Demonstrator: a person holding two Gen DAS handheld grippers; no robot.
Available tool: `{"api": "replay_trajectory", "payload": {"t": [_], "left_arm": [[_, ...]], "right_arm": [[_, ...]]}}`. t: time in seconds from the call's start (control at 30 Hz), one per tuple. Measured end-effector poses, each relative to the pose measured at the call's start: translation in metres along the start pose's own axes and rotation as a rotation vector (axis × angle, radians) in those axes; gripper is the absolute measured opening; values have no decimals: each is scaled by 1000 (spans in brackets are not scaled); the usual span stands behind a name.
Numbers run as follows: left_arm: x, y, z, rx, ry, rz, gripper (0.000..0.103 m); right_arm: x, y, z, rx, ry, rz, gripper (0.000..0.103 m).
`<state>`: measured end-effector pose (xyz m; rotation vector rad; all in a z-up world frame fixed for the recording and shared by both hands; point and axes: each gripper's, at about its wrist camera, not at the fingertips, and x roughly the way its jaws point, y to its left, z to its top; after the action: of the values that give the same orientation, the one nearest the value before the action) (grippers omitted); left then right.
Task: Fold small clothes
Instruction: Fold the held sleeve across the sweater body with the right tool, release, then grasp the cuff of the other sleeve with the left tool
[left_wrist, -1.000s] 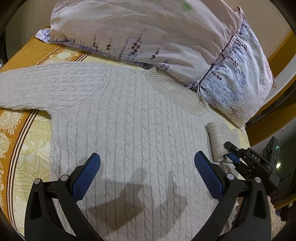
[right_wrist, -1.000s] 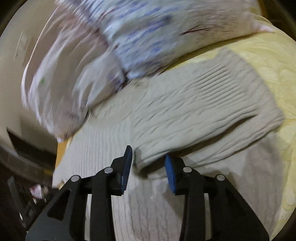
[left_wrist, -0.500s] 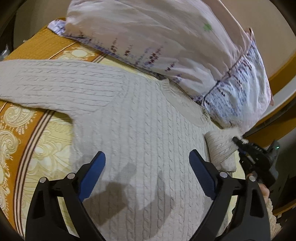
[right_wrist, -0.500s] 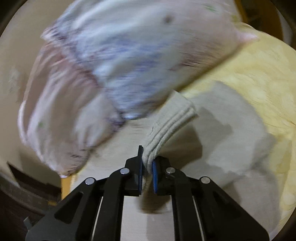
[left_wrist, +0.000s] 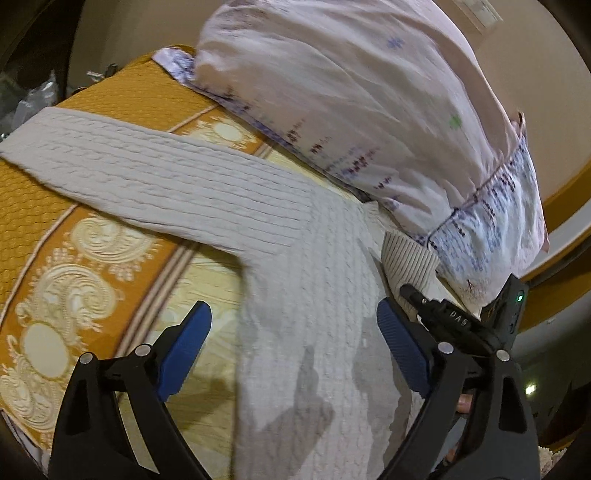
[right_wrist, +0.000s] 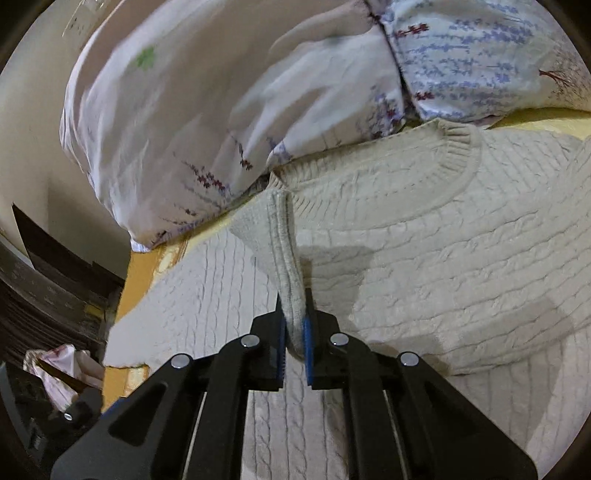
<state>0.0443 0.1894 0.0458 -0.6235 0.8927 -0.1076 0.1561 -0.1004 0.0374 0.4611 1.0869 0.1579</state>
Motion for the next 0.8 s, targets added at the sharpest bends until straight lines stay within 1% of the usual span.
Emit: {"api": "replay_trajectory", "payload": {"t": [0.1,0.13,0.17,0.2,0.23,0.27,0.33,0.37,0.4,0.47,0.53,0.6,0.63,0.8], "left_arm": [[-3,14,2,-41,-9,-2,92],[-4,18,3,-53,-13,-3,92],[-5,24,5,-71,-17,-6,92],[-7,31,8,-99,-23,-12,92],[-8,36,9,-117,-28,-17,92],[-10,43,11,-141,-37,-23,92],[-13,56,17,-193,-46,-31,92],[-15,63,21,-220,-55,-31,92],[-16,69,24,-244,-63,-31,92],[-19,86,32,-307,-86,-40,87],[-21,103,38,-376,-103,-45,86],[-22,124,44,-470,-125,-58,82],[-22,133,45,-509,-133,-62,82],[-23,165,53,-633,-171,-65,79]], "right_arm": [[7,4,-7,-26,36,-18,17],[7,8,-11,-46,40,-22,22],[7,13,-13,-68,41,-16,34],[6,17,-15,-91,45,-10,41],[7,25,-17,-122,55,0,55],[7,30,-19,-142,65,8,66],[12,42,-25,-194,107,16,75],[13,50,-28,-232,107,1,77],[12,52,-29,-239,113,6,78],[4,46,-28,-184,123,52,78],[-5,38,-26,-120,136,93,78],[-13,31,-27,-96,134,94,78],[-15,28,-27,-90,133,89,78],[-18,18,-31,-52,140,73,78]]}}
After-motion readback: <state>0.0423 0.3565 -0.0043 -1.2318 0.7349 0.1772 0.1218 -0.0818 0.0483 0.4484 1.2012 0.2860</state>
